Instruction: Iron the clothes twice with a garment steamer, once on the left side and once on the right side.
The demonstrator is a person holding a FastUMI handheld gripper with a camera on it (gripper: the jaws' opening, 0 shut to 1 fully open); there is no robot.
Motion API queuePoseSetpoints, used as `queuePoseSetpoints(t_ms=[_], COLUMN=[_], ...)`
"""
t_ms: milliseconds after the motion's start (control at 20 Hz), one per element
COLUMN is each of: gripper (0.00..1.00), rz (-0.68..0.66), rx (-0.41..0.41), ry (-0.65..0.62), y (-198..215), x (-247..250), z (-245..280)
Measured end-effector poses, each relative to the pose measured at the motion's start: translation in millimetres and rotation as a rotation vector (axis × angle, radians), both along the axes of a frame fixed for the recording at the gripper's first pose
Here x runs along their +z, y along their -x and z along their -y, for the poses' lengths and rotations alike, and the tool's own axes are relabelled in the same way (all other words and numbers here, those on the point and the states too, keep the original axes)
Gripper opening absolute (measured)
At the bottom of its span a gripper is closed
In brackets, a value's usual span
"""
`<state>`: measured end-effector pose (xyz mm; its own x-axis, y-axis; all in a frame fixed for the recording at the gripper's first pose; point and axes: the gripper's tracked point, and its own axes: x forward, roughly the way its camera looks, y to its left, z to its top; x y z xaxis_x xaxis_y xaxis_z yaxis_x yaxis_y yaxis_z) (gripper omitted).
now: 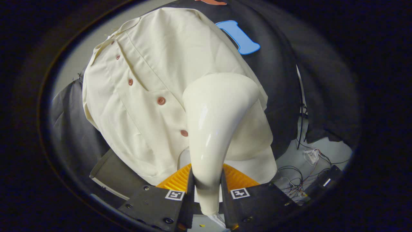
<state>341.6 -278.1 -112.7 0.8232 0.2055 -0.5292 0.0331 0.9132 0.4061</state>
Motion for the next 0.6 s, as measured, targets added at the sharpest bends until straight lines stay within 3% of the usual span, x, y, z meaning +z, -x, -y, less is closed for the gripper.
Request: queuePoseSetpoints(t_ms=[600], gripper=[0.38], rz=[-0.070], rx=[-0.067], ry=[-0.067], y=[38.8], x=[-62.0], z=[14.6])
